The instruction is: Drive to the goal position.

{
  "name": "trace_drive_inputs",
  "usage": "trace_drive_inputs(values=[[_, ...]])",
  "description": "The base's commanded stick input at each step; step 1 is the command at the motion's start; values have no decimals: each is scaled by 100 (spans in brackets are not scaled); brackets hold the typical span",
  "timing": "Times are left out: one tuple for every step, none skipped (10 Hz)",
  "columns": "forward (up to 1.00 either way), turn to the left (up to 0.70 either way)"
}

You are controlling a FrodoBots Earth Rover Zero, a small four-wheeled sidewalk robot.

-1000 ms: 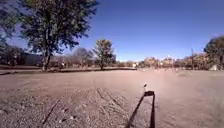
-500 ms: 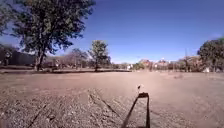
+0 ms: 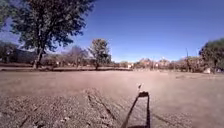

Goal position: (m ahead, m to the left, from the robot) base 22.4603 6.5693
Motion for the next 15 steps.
trace_drive_inputs(values=[[50,0],[50,0],[50,0],[50,0],[50,0],[50,0],[50,0],[50,0],[50,0],[50,0],[50,0],[50,0],[50,0],[50,0],[50,0]])
